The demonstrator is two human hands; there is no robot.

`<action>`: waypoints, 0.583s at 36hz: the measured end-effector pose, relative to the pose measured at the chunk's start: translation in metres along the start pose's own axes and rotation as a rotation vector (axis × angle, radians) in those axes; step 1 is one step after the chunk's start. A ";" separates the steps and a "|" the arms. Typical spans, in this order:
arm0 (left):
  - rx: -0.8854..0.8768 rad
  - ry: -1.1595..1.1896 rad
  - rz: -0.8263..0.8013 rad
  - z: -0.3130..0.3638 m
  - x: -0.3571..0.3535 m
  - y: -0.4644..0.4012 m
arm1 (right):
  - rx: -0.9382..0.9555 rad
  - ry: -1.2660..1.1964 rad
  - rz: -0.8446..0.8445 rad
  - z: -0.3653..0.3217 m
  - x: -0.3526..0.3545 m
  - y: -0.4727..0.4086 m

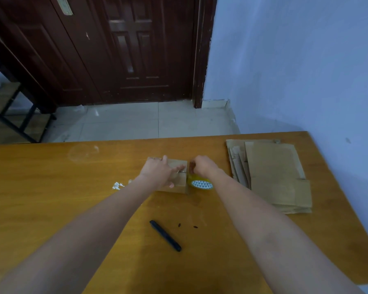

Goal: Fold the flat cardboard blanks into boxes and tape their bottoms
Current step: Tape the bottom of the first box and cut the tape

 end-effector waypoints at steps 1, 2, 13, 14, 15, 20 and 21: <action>0.001 0.000 0.002 -0.001 0.000 0.001 | 0.000 -0.016 0.001 0.001 0.000 0.001; -0.005 -0.003 0.014 0.000 0.001 0.002 | 0.001 -0.032 0.002 0.002 0.000 0.001; -0.158 0.039 -0.028 0.026 0.009 -0.013 | -0.029 -0.198 0.118 0.036 0.013 0.012; -0.151 0.015 -0.031 0.029 0.007 -0.014 | -0.036 -0.232 0.138 0.040 0.013 0.013; -0.140 0.002 -0.031 0.032 0.007 -0.015 | -0.040 -0.262 0.151 0.043 0.012 0.013; -0.099 0.049 -0.046 0.037 0.008 -0.017 | -0.038 -0.335 0.175 0.048 0.008 0.016; -0.097 0.056 -0.051 0.038 0.008 -0.016 | -0.038 -0.348 0.177 0.048 0.007 0.016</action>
Point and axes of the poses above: each hand's wrist, its own y-axis away from the middle knuckle, its own x-axis out of the back of the hand, z = x × y, the point moved 8 cm from there along -y, towards the middle knuckle, and after that the axes turned 7 degrees about -z, right-handed, at the moved point
